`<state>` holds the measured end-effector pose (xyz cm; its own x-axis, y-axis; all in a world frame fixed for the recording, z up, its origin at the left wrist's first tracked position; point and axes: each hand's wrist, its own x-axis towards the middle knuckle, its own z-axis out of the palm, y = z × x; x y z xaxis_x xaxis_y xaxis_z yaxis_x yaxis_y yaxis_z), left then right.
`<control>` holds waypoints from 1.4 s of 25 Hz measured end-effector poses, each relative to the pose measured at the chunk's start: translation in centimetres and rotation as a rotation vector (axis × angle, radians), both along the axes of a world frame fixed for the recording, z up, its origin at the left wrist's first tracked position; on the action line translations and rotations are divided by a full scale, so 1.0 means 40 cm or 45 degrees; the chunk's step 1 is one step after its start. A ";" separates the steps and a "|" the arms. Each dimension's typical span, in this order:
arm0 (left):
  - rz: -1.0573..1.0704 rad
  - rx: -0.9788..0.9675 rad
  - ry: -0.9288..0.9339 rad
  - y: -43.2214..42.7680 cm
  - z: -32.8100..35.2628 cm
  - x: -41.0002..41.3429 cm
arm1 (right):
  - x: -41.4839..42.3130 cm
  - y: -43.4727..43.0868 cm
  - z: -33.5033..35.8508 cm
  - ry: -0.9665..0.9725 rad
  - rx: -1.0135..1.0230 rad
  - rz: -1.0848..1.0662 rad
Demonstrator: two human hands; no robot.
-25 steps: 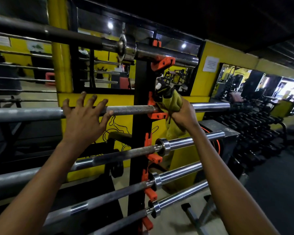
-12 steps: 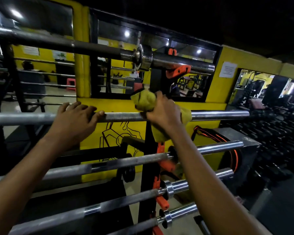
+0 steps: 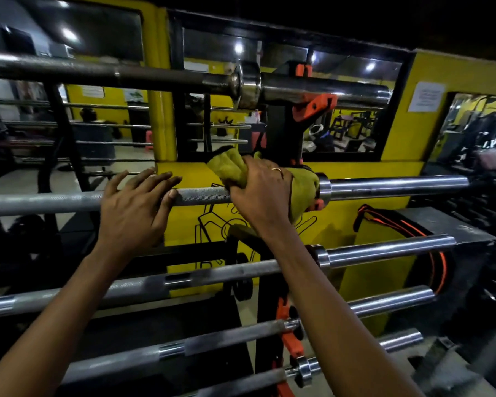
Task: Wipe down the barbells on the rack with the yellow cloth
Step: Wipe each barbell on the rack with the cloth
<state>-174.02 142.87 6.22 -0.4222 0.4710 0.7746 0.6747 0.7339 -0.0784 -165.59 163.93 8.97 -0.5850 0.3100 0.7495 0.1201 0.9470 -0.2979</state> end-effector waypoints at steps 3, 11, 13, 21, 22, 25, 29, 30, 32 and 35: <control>0.006 -0.003 -0.046 0.001 0.010 0.007 | -0.031 -0.029 0.028 -0.065 0.058 -0.030; 0.104 -0.117 -0.130 -0.125 -0.019 -0.029 | 0.000 0.003 0.004 -0.202 -0.205 -0.157; 0.109 -0.114 -0.129 -0.124 -0.030 -0.028 | -0.024 -0.036 0.015 -0.114 -0.171 -0.210; 0.036 -0.108 -0.072 -0.129 -0.036 -0.037 | -0.006 -0.051 -0.173 0.413 -0.408 0.034; 0.023 -0.115 -0.081 -0.132 -0.036 -0.040 | -0.020 -0.072 -0.193 0.491 -0.477 -0.001; -0.035 -0.115 -0.169 -0.144 -0.027 -0.048 | -0.070 -0.139 -0.212 0.769 -0.647 -0.024; -0.148 -0.161 -0.287 -0.167 -0.017 -0.051 | -0.101 -0.159 -0.121 1.104 -1.249 -0.053; -0.150 -0.164 -0.281 -0.173 -0.015 -0.054 | -0.098 -0.161 -0.112 1.142 -1.346 -0.051; -0.110 -0.179 -0.219 -0.184 -0.012 -0.068 | -0.088 -0.163 -0.120 1.223 -1.462 0.007; -0.033 -0.231 -0.177 -0.194 -0.006 -0.086 | -0.080 -0.165 -0.123 1.344 -1.758 0.249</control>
<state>-177.44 135.12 5.96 -0.5047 0.6093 0.6116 0.7066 0.6985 -0.1128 -168.79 157.33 4.05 -0.1663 0.9835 0.0706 -0.7146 -0.0709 -0.6959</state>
